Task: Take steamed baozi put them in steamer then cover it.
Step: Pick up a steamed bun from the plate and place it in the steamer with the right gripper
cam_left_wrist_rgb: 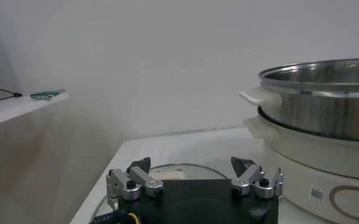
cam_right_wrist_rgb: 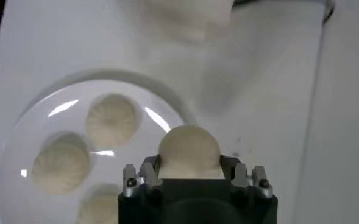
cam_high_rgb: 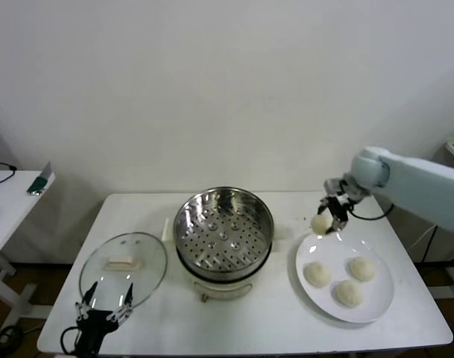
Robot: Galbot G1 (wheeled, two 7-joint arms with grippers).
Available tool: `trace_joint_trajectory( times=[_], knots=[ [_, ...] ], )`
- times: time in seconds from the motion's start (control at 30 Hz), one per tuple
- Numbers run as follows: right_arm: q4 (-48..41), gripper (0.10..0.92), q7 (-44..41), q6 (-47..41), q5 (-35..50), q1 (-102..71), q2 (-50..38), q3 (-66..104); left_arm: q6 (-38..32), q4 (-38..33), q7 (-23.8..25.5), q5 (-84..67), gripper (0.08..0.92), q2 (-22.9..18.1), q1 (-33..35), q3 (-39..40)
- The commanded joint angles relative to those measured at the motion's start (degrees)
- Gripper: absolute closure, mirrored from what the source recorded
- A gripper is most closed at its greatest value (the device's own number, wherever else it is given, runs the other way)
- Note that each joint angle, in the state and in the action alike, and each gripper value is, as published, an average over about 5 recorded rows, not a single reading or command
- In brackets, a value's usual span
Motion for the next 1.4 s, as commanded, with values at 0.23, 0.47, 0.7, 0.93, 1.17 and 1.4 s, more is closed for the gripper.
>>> trace_joint_trajectory(
  times=[0.23, 0.47, 0.7, 0.93, 1.17, 1.4],
  knots=[
    [14.2, 0.417, -0.6, 17.4, -0.1, 17.9, 16.0, -5.7, 0.5, -0.7, 0.1, -0.8, 0.177, 0.2, -0.9, -0.2],
    [8.4, 0.418, 4.4, 24.8, -13.4, 7.6, 22.0, -4.1, 0.8, -1.1, 0.2, -1.1, 0.177, -0.4, -1.5, -0.2],
    [-2.5, 0.416, 8.5, 28.9, -24.9, -1.9, 27.1, -0.7, 0.9, -1.0, 0.1, -1.0, 0.177, -0.4, -1.3, 0.0],
    [-12.2, 0.414, 10.5, 30.7, -30.5, -8.4, 30.7, 1.5, 0.8, -1.0, 0.1, -1.0, 0.177, -0.6, -1.2, 0.1],
    [-16.6, 0.414, 12.0, 31.7, -31.7, -11.7, 32.8, 2.6, 0.7, -0.5, 0.0, -1.1, 0.177, -0.9, -1.6, 0.0],
    [-18.8, 0.412, 12.9, 32.2, -32.5, -13.3, 34.0, 3.2, 0.6, -0.6, 0.0, -1.1, 0.177, -1.0, -1.6, -0.1]
  ],
)
